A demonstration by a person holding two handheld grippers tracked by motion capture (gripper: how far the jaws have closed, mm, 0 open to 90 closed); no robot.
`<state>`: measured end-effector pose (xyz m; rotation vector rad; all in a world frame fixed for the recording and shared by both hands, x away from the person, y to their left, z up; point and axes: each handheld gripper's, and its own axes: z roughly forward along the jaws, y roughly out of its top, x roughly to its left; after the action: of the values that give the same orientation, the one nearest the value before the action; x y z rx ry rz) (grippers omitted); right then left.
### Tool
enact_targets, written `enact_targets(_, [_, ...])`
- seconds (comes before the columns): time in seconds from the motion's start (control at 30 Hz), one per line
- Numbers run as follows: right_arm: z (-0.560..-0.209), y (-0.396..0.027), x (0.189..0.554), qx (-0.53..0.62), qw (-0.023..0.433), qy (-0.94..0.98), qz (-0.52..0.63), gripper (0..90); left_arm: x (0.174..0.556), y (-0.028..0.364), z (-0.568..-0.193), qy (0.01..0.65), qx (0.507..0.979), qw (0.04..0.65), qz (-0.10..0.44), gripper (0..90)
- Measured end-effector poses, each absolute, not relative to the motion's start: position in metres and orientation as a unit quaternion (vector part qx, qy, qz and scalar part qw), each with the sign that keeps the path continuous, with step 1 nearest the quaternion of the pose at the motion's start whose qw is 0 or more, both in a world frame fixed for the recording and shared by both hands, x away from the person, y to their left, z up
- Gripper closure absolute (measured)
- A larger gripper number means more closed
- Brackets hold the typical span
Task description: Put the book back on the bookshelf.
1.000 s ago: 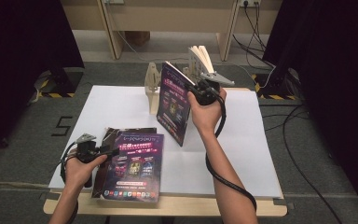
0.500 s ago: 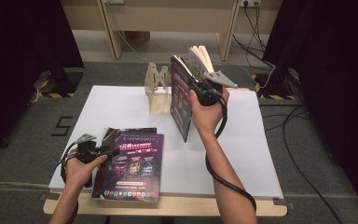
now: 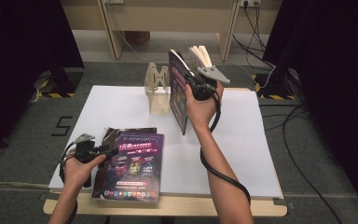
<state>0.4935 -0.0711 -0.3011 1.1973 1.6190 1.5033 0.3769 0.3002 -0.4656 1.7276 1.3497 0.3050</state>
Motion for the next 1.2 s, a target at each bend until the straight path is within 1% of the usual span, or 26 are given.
enact_targets(0.47, [-0.299, -0.061, 0.515, 0.453, 0.328, 0.601, 0.571, 84.7, 0.378, 0.301, -0.469, 0.546, 0.699, 0.445, 0.122, 43.0])
enact_targets(0.73, [-0.309, -0.057, 0.523, 0.459, 0.340, 0.599, 0.561, 84.6, 0.378, 0.301, -0.469, 0.546, 0.699, 0.446, 0.122, 43.0])
enact_targets(0.87, [-0.317, -0.057, 0.524, 0.462, 0.340, 0.599, 0.559, 84.5, 0.378, 0.301, -0.469, 0.547, 0.698, 0.446, 0.121, 43.0])
enact_targets(1.2, [-0.320, -0.056, 0.515, 0.457, 0.354, 0.608, 0.544, 83.6, 0.378, 0.299, -0.469, 0.546, 0.700, 0.445, 0.121, 43.0])
